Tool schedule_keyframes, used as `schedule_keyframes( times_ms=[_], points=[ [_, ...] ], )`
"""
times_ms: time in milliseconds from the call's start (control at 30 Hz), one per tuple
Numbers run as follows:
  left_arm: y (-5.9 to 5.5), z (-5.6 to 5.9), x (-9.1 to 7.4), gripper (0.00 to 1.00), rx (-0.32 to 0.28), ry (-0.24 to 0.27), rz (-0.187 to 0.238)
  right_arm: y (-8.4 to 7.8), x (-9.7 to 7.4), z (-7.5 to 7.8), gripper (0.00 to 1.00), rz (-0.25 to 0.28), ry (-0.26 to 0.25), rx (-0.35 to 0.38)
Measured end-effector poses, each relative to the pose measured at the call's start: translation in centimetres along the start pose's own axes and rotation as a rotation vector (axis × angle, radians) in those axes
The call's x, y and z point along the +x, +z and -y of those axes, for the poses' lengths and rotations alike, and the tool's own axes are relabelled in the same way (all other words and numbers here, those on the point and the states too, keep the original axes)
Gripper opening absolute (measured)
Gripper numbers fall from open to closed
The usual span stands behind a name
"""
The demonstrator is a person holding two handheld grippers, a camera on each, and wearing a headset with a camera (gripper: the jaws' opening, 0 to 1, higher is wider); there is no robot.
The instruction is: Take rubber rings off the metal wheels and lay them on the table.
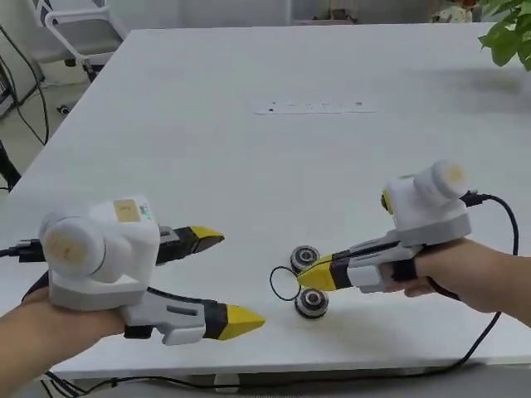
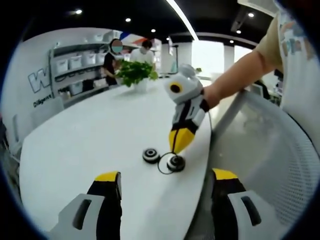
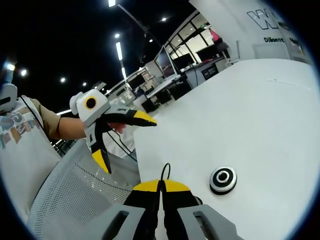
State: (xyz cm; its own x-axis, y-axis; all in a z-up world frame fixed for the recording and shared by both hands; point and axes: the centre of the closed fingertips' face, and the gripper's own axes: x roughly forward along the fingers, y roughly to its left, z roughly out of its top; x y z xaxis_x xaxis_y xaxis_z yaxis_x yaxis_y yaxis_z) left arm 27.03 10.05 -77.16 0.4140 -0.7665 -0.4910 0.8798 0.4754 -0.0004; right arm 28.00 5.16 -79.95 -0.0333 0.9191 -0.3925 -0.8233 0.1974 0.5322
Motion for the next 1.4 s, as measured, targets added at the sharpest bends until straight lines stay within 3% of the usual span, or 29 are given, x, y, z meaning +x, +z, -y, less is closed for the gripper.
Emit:
schedule_keyframes(
  times_ms=[367,667,1233,1400],
  points=[
    [-1.2,-0.5,-1.8,0.78,-0.025,0.047,-0.005,-0.5,2.1,0.4,0.0,-0.032,0.008,-0.009],
    [-1.5,-0.5,-2.2,0.78,-0.039,0.062,-0.01,-1.6,3.6,0.2,0.0,-0.069,0.007,-0.016],
    [-1.9,-0.3,-2.4,0.77,-0.041,0.062,-0.024,-1.9,3.5,2.4,0.01,-0.075,-0.118,-0.085],
    [-1.8,-0.4,-2.3,0.76,-0.039,0.061,-0.026,-1.7,3.5,2.8,0.07,-0.073,-0.14,-0.105]
  ],
)
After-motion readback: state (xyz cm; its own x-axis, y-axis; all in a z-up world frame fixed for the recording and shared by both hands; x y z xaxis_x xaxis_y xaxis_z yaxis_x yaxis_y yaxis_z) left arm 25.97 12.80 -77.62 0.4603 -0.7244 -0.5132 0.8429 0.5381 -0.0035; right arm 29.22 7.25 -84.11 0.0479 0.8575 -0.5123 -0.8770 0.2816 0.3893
